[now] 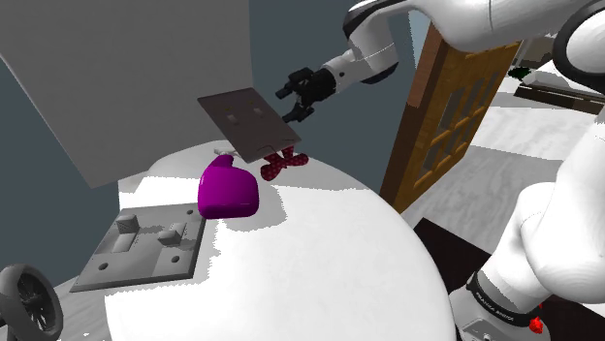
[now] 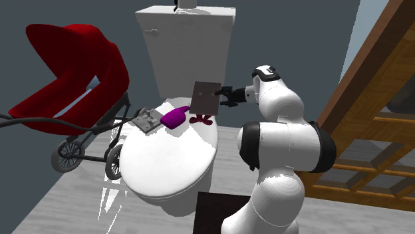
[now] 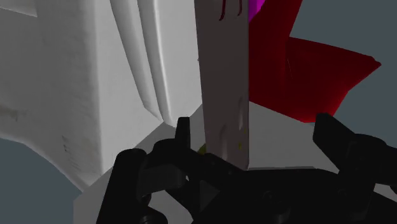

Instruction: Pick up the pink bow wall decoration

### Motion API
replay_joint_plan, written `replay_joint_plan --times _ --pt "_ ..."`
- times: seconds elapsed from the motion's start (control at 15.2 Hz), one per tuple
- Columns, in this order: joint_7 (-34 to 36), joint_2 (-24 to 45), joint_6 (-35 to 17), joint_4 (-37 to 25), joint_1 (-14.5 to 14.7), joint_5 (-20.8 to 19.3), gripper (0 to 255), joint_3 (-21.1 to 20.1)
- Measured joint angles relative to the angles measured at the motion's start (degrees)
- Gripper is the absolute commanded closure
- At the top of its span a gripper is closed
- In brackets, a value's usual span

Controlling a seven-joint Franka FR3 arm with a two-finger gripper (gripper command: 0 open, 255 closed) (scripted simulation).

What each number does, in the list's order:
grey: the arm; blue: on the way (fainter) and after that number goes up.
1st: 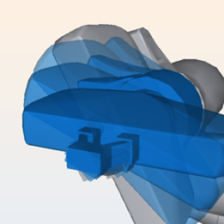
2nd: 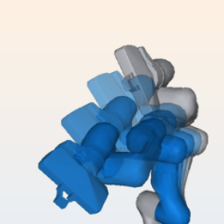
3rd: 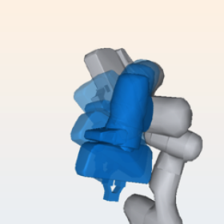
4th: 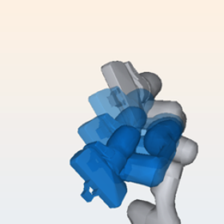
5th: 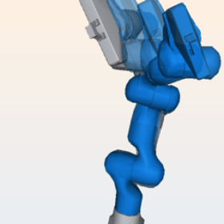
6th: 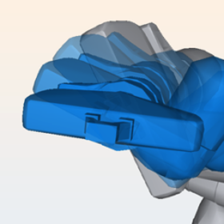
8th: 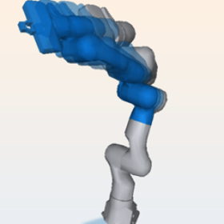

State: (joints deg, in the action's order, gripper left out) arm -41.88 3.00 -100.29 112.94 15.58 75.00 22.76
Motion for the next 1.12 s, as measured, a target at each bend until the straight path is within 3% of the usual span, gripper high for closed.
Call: replay_joint_plan --times 0.2,0.66,0.73,1.12 --pt "-1.9 3.7 3.0 -3.0 -0.6 5.9 0 -0.1" --pt "-5.9 6.2 3.2 -1.7 -0.9 8.0 0 -0.3" --pt "-6.1 6.4 3.2 -1.6 -0.9 8.1 255 -0.3" --pt "-6.4 6.5 3.3 -1.6 -1.0 8.2 255 -0.2"
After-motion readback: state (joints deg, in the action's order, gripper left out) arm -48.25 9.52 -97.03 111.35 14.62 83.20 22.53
